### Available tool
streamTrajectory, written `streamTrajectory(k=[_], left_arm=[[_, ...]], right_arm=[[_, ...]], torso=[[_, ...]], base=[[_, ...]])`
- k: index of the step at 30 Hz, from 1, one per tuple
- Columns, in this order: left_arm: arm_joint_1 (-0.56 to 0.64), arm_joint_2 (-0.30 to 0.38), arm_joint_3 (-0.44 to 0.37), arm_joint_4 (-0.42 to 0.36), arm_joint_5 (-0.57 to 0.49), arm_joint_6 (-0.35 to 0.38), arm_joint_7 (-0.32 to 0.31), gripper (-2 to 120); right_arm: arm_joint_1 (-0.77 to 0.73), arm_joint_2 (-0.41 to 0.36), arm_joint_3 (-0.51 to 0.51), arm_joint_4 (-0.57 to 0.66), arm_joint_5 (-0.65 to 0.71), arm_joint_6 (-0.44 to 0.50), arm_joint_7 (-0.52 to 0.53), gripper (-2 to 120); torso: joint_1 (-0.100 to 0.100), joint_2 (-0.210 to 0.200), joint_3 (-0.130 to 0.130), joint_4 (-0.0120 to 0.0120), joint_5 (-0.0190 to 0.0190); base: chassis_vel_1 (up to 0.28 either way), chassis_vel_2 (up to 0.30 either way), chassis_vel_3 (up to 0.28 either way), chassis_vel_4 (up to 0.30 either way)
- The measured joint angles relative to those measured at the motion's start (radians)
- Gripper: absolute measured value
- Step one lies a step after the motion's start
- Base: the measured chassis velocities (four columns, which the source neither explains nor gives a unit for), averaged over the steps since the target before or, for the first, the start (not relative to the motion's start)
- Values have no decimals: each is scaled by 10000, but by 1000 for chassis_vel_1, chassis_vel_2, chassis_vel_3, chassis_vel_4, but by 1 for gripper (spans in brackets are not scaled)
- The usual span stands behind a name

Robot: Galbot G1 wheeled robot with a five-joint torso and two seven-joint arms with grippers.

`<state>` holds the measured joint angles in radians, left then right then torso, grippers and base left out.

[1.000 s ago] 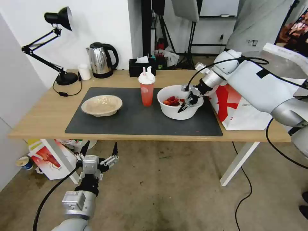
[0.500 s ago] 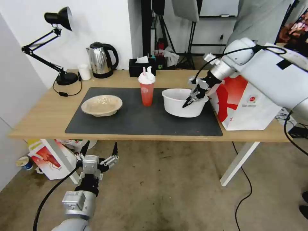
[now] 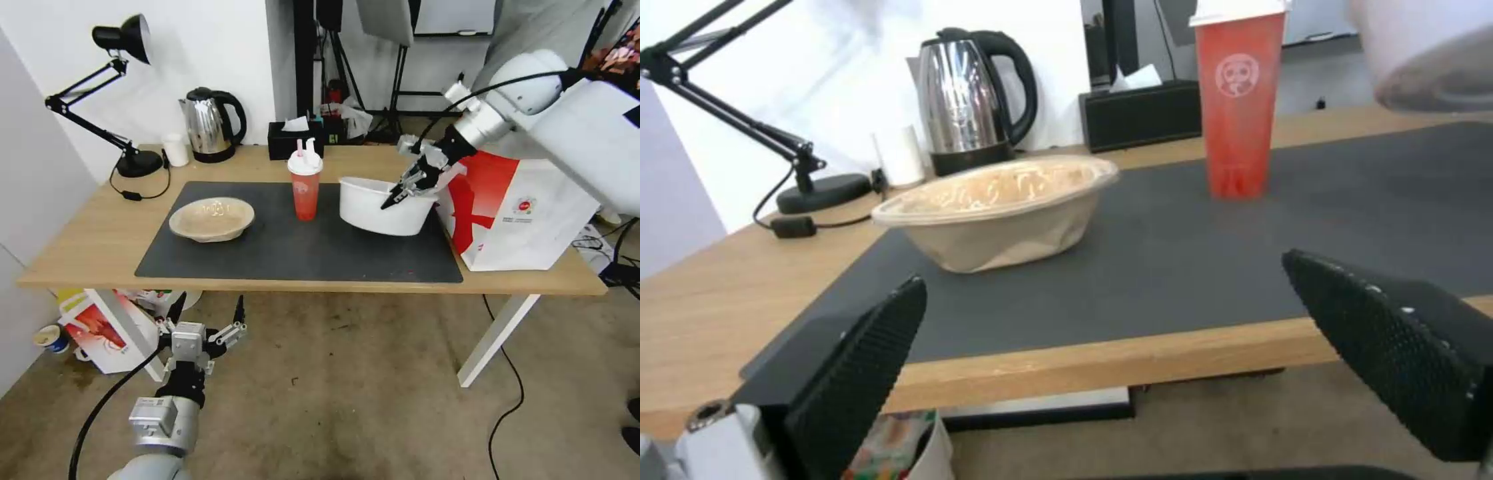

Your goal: Pick up the trash from the table and place it into the takeout bag.

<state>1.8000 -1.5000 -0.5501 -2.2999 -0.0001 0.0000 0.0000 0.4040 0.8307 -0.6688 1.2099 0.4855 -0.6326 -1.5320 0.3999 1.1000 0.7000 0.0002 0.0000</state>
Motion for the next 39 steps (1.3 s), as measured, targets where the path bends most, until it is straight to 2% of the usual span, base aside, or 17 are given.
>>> streamTrajectory(k=[12,39], left_arm=[[0,0,0,0,0,0,0,100],[0,0,0,0,0,0,0,100]], right_arm=[[766,-210,-271,392,511,-42,2,0],[2890,-696,-786,49,1381,-46,7,0]], torso=[[1,0,0,-1,0],[1,0,0,-1,0]], base=[[0,0,0,0],[0,0,0,0]])
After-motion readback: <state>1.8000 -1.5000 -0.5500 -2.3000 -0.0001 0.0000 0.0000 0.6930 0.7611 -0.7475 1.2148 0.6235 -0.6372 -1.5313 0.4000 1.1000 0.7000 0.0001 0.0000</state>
